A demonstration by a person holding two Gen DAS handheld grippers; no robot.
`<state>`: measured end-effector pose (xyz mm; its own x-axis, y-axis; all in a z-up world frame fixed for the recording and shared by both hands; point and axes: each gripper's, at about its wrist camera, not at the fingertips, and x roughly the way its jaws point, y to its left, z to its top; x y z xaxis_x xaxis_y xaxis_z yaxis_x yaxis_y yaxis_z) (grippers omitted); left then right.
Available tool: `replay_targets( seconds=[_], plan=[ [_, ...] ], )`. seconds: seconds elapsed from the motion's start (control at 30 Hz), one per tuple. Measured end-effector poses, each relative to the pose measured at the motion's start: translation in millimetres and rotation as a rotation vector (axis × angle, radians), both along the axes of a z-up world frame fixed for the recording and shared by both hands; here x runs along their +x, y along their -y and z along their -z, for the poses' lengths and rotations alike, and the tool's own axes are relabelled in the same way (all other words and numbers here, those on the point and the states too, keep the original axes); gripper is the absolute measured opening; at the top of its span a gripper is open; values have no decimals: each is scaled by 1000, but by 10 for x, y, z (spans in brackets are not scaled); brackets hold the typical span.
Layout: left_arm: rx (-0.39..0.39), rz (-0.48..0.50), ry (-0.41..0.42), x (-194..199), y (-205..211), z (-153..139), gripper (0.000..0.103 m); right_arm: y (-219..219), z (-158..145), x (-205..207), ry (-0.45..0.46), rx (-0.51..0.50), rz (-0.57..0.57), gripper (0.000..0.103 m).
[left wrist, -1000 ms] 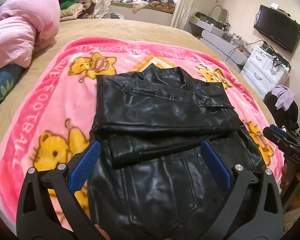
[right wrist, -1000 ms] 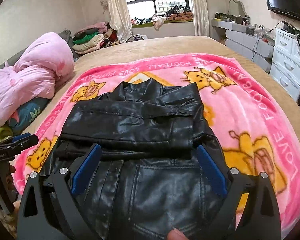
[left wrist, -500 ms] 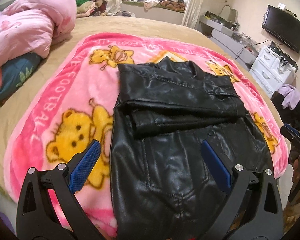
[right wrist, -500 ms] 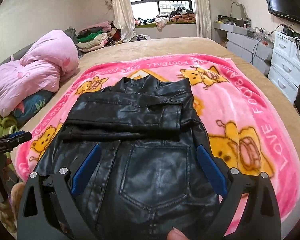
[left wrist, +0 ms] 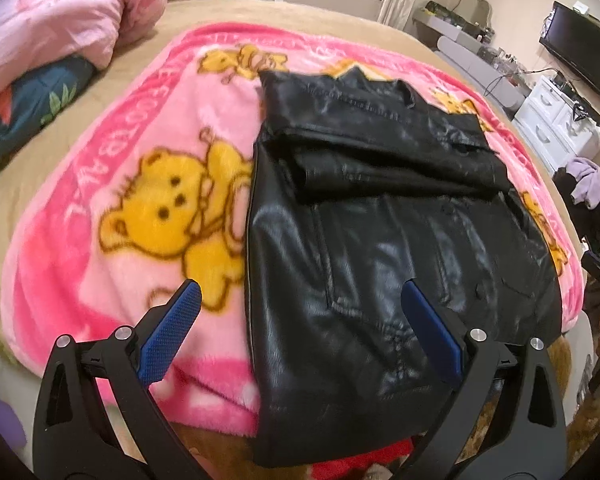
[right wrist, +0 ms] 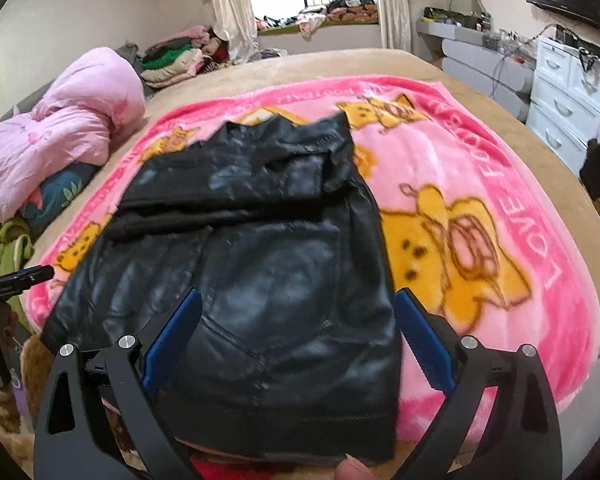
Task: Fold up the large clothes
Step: 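Grasp the folded edge of the jacket with both tools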
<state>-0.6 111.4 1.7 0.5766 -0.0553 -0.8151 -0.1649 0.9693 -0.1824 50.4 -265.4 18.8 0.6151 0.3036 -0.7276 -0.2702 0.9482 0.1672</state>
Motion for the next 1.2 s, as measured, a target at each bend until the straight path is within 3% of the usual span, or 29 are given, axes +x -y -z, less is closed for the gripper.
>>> replay_targets(
  seconds=[0.3,0.57,0.7,0.83,0.97,1.03,1.1,1.13,1.2],
  plan=[
    [-69,19,-71,-151,-8,317,92,243,298,-96,-87,-28,4,96],
    [-105,43,-89,-283,-8,452,66,337,566,-125,-195,47,-55,95],
    [-139,60,-93,-320,-48,488,65,327,745,-112,-252,55,-97,90],
    [-146,73,-113,-323,-69,567,65,295,843,-131,-248,31,-124,89],
    [-112,80,-126,-304,-4,599,65,257,815,-201,-219,-13,-145,72],
    [-72,89,-130,-288,62,600,58,267,777,-233,-204,-12,-152,60],
    [-75,100,-126,-283,91,596,39,291,712,-255,-183,2,-153,42],
    [-81,97,-122,-284,99,585,36,302,674,-265,-170,12,-150,29],
    [-79,91,-111,-291,93,552,18,316,588,-269,-151,38,-149,23]
  ],
)
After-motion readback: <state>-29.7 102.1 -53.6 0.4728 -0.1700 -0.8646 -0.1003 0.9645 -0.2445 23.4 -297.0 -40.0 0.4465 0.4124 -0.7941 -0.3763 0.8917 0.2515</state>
